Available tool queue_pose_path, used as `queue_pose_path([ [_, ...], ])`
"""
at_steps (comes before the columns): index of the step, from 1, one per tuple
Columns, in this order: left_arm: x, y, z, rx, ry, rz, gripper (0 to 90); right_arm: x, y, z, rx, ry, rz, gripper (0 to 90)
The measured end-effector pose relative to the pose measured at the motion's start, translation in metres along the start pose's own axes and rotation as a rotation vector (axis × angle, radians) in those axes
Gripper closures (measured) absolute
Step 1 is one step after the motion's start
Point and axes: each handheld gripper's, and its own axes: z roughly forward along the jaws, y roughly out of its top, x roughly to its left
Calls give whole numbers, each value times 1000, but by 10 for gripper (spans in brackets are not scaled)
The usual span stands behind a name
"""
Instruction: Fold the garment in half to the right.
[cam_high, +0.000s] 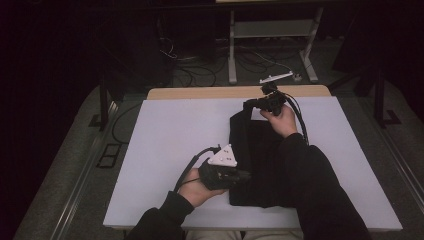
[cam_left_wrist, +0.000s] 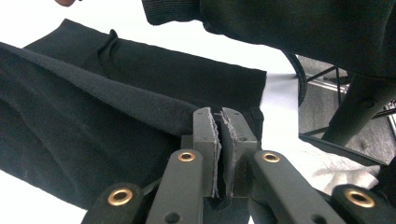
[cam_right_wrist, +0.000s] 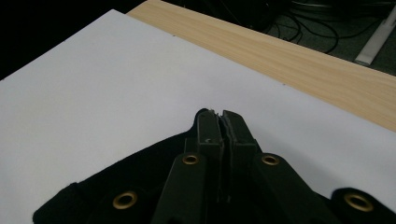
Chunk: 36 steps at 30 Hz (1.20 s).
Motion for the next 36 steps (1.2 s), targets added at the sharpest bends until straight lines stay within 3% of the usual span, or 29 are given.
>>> queue_pose_path([
  [36,-9,19,45,30,-69,39,836,-37,-34,-24,-3,-48,81,855],
])
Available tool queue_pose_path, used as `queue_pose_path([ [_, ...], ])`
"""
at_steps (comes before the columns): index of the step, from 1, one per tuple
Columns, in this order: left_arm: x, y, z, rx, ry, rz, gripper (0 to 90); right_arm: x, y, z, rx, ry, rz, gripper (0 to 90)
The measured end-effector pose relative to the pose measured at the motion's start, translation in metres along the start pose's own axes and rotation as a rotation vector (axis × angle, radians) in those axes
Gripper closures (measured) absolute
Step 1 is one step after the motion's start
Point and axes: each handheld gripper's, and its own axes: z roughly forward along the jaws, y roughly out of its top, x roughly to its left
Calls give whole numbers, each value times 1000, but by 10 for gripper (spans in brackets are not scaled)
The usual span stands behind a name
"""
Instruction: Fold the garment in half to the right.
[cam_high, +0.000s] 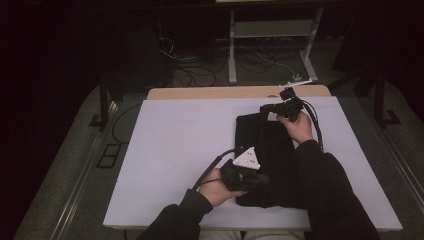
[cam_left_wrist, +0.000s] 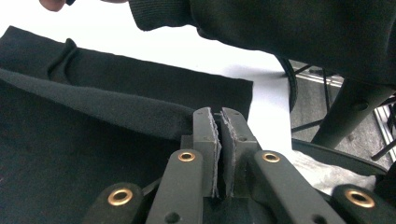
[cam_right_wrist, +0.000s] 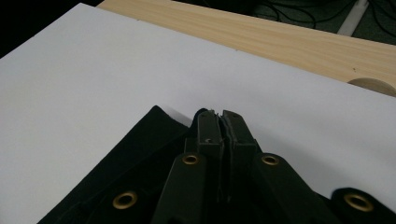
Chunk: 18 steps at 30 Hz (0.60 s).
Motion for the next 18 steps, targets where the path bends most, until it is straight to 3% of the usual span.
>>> queue_pose_path([
  [15,-1,10,27,8,-36,11,835,-16,-8,-13,3,-25,18,855],
  [18,-1,10,34,-11,-44,-9,835,-19,-12,-13,5,-25,24,855],
])
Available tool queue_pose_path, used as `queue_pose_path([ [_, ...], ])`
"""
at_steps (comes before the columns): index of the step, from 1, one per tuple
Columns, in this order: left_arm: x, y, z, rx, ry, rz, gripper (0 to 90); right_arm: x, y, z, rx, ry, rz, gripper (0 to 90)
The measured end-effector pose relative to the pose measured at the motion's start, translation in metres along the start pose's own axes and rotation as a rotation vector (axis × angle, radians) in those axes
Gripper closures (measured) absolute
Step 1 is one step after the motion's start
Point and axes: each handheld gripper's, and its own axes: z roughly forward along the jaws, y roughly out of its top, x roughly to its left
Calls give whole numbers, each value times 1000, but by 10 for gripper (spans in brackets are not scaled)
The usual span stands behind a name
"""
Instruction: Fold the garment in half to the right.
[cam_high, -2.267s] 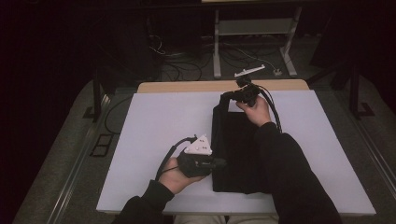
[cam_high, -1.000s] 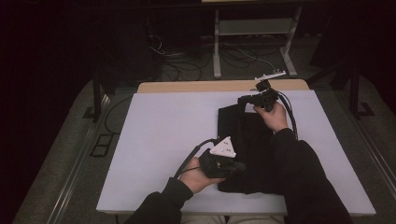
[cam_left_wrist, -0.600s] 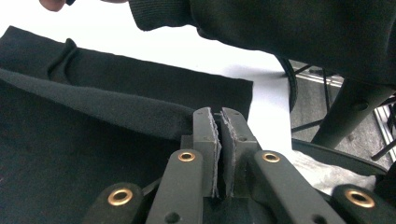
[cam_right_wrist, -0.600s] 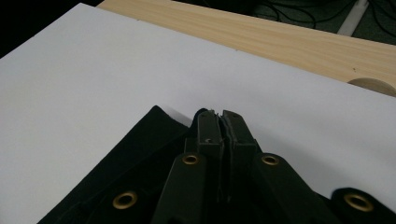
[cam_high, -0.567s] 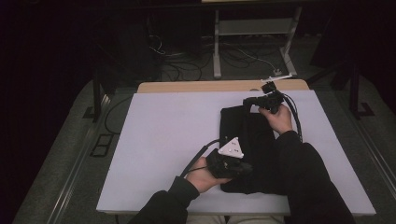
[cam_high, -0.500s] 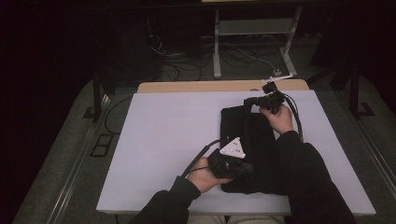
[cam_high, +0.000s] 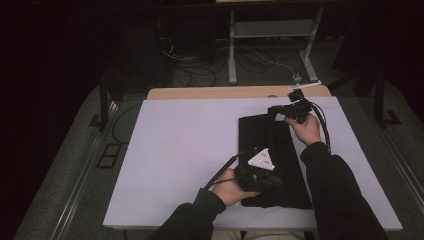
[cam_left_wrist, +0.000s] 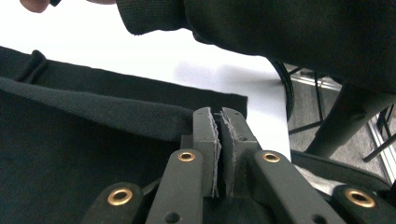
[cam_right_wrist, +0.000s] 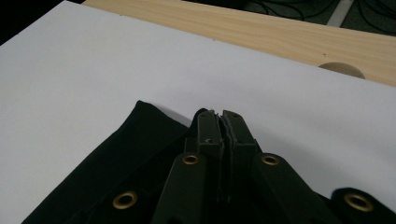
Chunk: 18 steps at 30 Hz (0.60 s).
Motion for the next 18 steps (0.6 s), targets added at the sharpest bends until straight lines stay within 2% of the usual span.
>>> queue_pose_path([
  [3,1,0,8,-12,-8,-13,835,-3,-2,0,0,-4,6,855],
  [18,3,3,31,2,-34,-30,836,-13,-9,1,6,-7,40,856],
])
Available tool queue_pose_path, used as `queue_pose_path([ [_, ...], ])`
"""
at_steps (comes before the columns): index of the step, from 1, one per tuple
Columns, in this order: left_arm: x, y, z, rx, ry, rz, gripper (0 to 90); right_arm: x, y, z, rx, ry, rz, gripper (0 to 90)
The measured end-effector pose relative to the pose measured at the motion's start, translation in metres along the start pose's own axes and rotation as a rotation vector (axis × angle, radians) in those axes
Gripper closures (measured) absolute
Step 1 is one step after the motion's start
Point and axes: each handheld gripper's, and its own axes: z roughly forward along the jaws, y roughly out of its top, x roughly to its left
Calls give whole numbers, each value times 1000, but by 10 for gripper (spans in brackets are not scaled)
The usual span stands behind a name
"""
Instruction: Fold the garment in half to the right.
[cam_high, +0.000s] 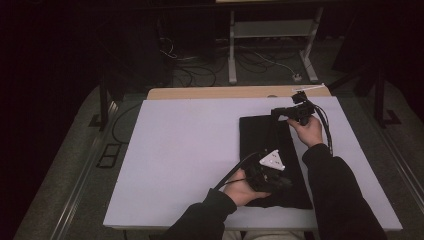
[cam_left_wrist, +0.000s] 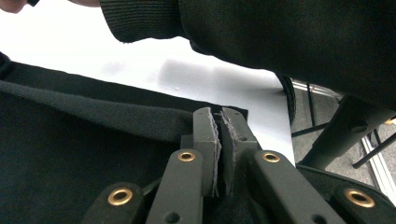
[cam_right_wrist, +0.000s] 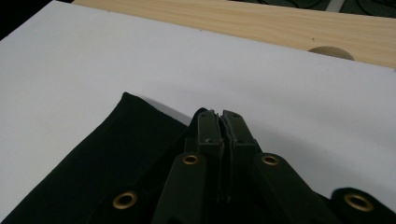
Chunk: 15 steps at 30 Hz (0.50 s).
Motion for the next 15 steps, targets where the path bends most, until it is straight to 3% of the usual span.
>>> queue_pose_path([
  [9,2,3,7,16,-12,4,836,-6,-4,1,9,-16,-1,855],
  [15,3,6,14,33,-17,10,836,-15,-12,1,15,-25,28,855],
])
